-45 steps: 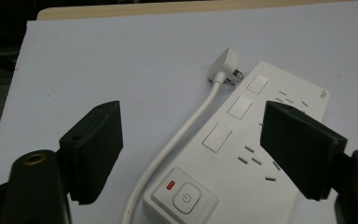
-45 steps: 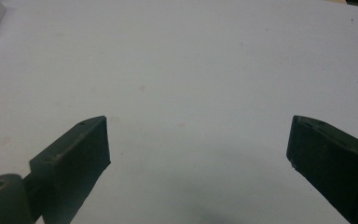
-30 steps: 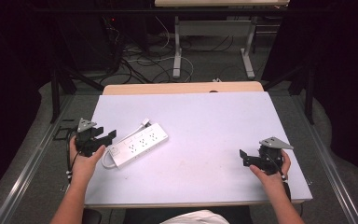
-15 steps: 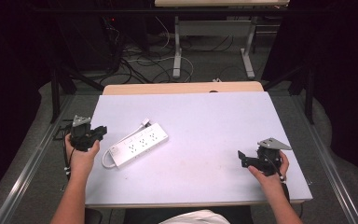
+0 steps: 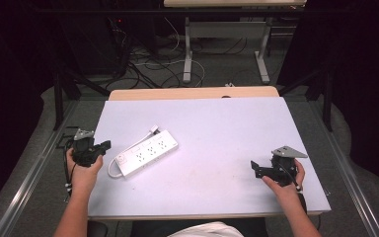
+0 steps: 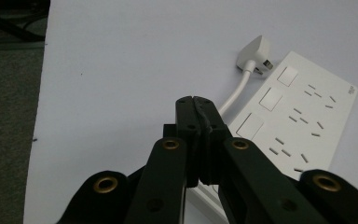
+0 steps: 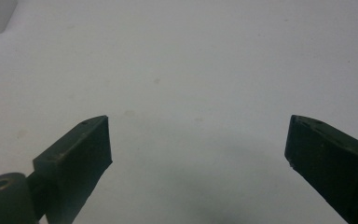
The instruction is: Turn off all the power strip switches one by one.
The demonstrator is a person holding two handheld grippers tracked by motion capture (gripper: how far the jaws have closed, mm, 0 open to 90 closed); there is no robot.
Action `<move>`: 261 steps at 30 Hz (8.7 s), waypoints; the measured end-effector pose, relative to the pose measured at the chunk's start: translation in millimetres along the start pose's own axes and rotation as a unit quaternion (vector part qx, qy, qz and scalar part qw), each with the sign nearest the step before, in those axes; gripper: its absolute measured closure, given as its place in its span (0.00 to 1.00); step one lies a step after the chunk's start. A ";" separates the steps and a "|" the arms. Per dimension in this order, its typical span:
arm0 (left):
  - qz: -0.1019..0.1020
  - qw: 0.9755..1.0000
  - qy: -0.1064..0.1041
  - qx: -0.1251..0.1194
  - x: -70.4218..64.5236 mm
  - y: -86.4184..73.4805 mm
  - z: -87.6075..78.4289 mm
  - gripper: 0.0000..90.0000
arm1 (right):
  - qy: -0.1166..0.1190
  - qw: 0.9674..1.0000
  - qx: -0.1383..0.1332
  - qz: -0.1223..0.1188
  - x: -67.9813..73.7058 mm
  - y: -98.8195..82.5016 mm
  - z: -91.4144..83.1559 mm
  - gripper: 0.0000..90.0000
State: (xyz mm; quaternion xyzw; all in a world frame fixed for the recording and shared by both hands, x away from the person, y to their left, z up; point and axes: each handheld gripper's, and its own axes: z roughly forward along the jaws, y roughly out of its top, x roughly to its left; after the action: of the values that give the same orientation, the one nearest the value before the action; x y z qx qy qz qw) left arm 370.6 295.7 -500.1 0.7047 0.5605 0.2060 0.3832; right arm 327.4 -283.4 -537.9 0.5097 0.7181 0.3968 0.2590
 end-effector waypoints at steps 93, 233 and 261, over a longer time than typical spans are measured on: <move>0.088 0.988 0.021 0.127 -32.5 -9.8 31.3 1.00 | 0.016 1.000 0.005 0.014 -4.6 -1.3 2.4 0.09; 0.061 0.991 0.000 0.120 -64.0 19.1 79.1 1.00 | 0.019 1.000 0.008 0.023 -7.0 -3.7 3.2 0.10; 0.080 0.992 -0.016 0.101 -89.5 46.3 68.3 1.00 | 0.018 1.000 0.009 0.023 -6.9 -3.8 3.1 0.10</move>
State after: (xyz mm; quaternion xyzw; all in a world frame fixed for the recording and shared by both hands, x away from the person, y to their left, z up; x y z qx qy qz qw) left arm 423.4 186.2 -494.4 0.7854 0.5143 0.1670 0.3013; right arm 330.2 -289.5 -543.0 0.5212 0.7140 0.4058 0.2322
